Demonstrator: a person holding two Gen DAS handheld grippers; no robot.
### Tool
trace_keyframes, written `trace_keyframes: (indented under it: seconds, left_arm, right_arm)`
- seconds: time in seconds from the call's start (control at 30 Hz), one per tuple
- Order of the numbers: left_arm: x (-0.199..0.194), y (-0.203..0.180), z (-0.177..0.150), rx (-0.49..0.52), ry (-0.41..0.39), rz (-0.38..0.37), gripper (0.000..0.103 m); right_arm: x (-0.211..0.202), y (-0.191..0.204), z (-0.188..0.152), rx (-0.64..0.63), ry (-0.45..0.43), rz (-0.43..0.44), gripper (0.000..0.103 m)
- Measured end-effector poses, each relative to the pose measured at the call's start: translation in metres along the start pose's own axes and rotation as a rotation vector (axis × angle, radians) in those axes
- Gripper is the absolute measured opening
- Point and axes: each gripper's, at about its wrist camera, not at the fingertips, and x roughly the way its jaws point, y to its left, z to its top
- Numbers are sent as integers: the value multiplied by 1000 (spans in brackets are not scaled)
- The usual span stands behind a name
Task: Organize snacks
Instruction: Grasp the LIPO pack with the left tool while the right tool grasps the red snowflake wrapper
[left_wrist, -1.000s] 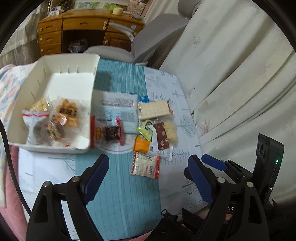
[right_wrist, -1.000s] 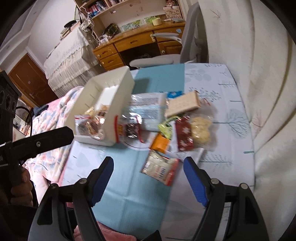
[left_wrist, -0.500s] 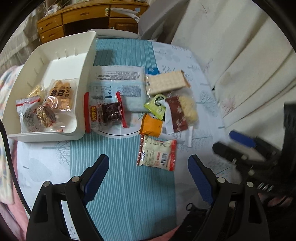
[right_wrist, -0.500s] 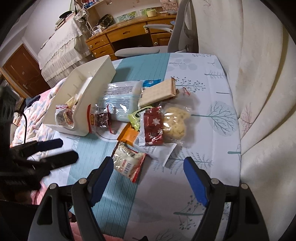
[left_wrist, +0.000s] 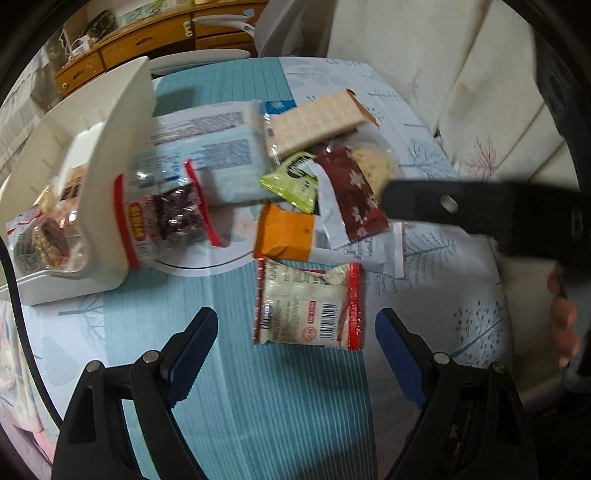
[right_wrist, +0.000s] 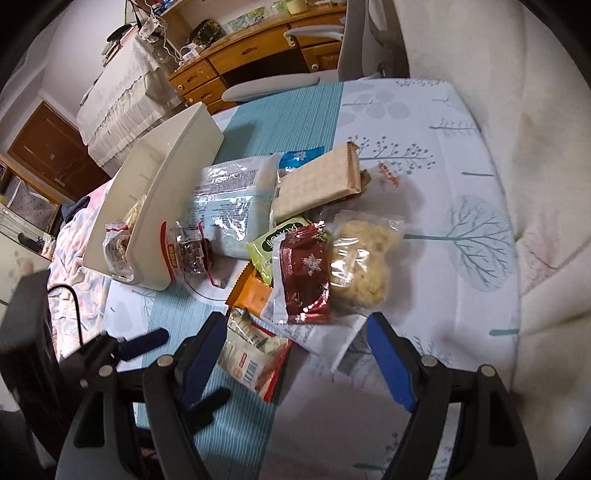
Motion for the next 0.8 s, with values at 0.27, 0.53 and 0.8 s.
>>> trace_keyframes:
  seconds: [0.27,0.53,0.8]
  left_arm:
    - [19,-14,-4,39,0,28,86]
    - [34,-22,1,54,2,44,86]
    - [42,-26,5,57,-11,60,72]
  right_arm:
    - [25,-4,12,-4,34,30,78]
    - [42,-4,22,-52,58,25,69]
    - [43,-6,28,-104,27,19,55]
